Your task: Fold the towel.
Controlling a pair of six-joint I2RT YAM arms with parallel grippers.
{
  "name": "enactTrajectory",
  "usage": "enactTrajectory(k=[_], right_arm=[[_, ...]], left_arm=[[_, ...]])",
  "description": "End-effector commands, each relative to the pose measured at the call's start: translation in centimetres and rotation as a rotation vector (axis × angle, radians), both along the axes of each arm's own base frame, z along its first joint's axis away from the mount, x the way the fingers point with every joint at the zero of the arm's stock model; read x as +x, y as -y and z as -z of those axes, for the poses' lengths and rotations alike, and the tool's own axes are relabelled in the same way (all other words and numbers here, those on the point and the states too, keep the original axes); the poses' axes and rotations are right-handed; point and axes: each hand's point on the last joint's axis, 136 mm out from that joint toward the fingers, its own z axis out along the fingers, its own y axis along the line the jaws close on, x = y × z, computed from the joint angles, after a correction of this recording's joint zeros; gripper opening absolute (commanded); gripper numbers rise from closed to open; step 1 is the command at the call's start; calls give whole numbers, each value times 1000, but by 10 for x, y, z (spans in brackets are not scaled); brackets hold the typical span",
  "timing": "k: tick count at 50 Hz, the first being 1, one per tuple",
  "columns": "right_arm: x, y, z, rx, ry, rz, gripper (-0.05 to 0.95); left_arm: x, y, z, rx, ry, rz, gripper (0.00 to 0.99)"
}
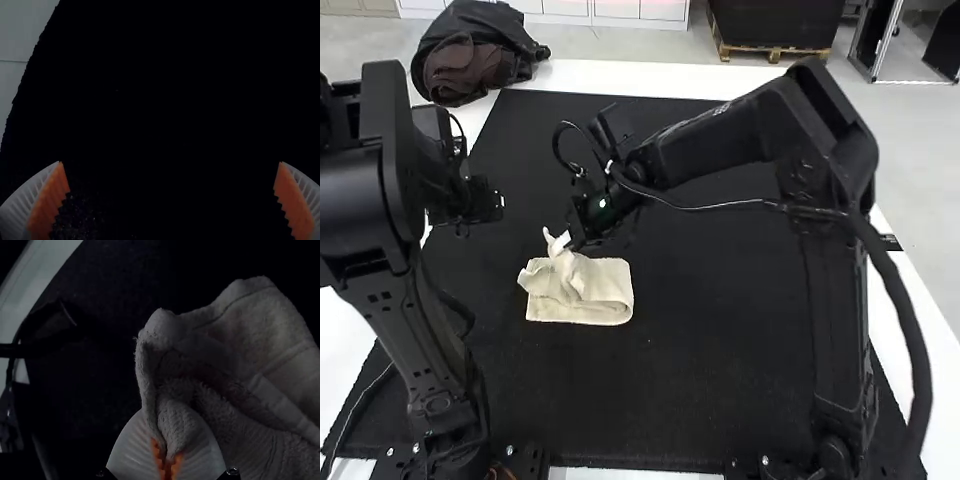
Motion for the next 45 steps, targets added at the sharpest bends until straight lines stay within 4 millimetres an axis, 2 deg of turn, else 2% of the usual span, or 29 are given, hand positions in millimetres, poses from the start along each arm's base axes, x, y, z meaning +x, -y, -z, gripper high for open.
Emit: enactTrajectory(k=[1, 15, 18, 21, 26, 28, 32, 39, 42, 44, 45], right_arm=[[-2, -20, -16, 48, 13, -29, -26], [-7, -44, -7, 54, 6, -69, -15], [-8, -47, -7, 58, -1, -73, 128], [-9, -51, -13, 69, 7, -77, 356], [-3, -54, -19, 78, 30, -67, 677], [1, -54, -21, 80, 34, -61, 751], [4, -56, -32, 99, 48, -58, 831], [28, -47, -62, 141, 83, -12, 805], [30, -40, -73, 152, 75, -6, 615], [31, -34, -77, 152, 61, -6, 389], [30, -31, -81, 157, 54, -10, 234]], left_arm=[[-3, -13, 1, 6, 0, -36, 962], [-6, -21, 0, 18, 1, -46, 962], [-6, -21, 0, 18, 2, -47, 962], [-5, -20, 0, 19, 4, -44, 962], [-4, -20, -1, 21, 6, -43, 962], [-4, -20, -1, 21, 6, -42, 962], [-4, -19, 0, 20, 5, -40, 962], [-4, -19, 0, 23, 4, -37, 962], [-3, -20, -2, 26, 11, -37, 962], [-3, -20, -2, 27, 12, -37, 962], [-3, -20, -2, 27, 12, -37, 962]])
